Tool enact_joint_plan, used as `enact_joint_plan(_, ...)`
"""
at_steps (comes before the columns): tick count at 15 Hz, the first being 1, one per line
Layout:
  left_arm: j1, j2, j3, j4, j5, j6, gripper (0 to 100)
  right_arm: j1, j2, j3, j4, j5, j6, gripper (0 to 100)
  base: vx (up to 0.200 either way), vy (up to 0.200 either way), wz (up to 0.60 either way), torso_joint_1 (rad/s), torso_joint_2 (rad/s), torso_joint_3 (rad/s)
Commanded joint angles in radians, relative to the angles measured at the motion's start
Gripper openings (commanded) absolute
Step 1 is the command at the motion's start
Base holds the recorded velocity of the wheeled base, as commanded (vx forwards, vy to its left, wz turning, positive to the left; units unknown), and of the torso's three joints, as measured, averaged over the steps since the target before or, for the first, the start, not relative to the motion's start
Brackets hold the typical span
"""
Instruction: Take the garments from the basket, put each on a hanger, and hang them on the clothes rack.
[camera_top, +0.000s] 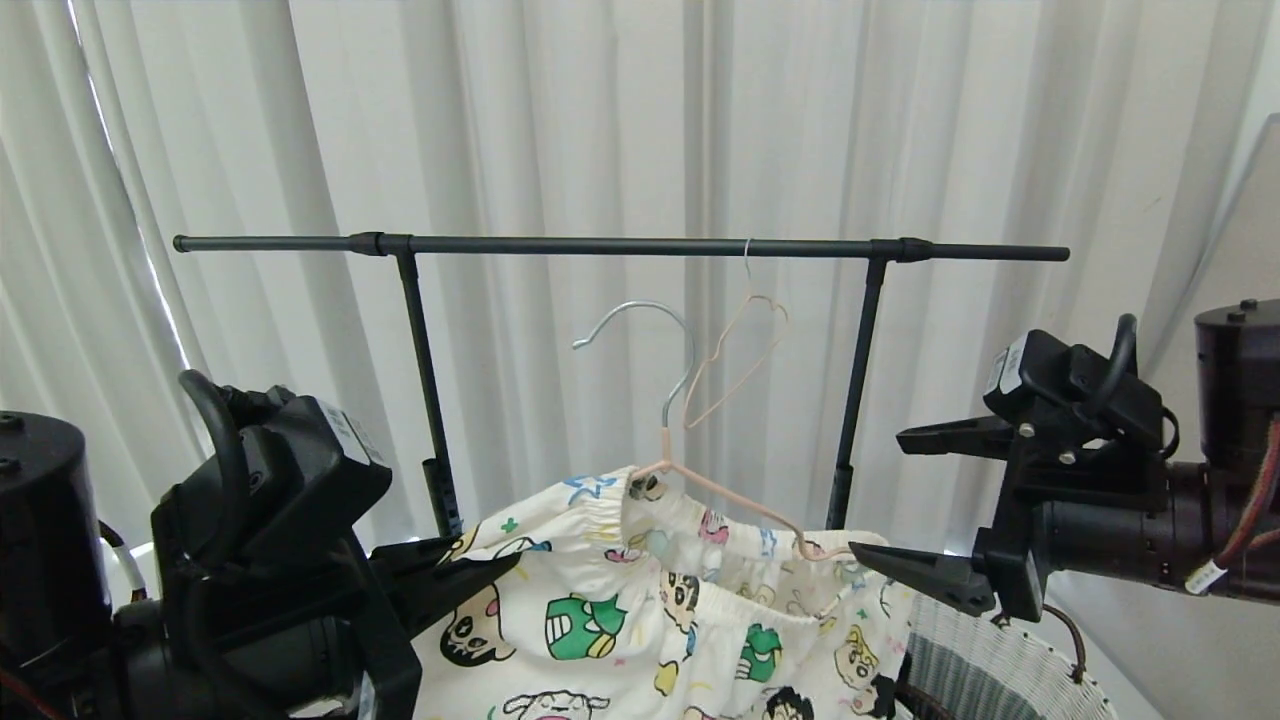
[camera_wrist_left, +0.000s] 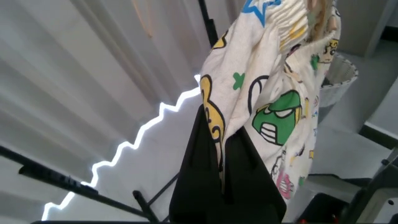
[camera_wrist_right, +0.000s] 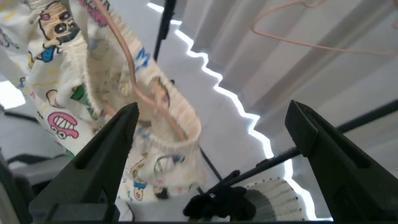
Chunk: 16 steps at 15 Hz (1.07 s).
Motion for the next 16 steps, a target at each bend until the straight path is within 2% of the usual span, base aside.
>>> enact_joint_plan(1, -0.005, -0.005, 0.001, -0.001, -0.006, -0.001, 0, 0.012, 0.016, -0.072, 0.075, 0.045, -0.055, 100, 0.0, 0.0, 0.0, 0.0, 0.0, 0.0)
enact_joint_plan(3, -0.031, -0.008, 0.001, -0.001, -0.006, 0.001, 0, 0.018, 0.048, -0.147, 0.155, 0.086, -0.099, 100, 0.0, 0.0, 0.0, 0.0, 0.0, 0.0)
enact_joint_plan(5, -0.069, -0.012, 0.001, -0.002, -0.006, 0.002, 0, 0.032, 0.082, -0.195, 0.189, 0.098, -0.101, 100, 0.0, 0.0, 0.0, 0.0, 0.0, 0.0)
enact_joint_plan(9, -0.077, -0.028, -0.003, -0.004, -0.006, 0.002, 0, 0.133, 0.138, -0.204, 0.198, 0.101, -0.102, 100, 0.0, 0.0, 0.0, 0.0, 0.0, 0.0)
enact_joint_plan(13, -0.089, -0.046, -0.005, -0.004, -0.007, 0.006, 0, 0.146, 0.184, -0.206, 0.2, 0.101, -0.114, 100, 0.0, 0.0, 0.0, 0.0, 0.0, 0.0)
enact_joint_plan(16, -0.097, -0.048, -0.005, -0.004, -0.007, 0.006, 0, 0.164, 0.201, -0.23, 0.252, 0.101, -0.125, 100, 0.0, 0.0, 0.0, 0.0, 0.0, 0.0)
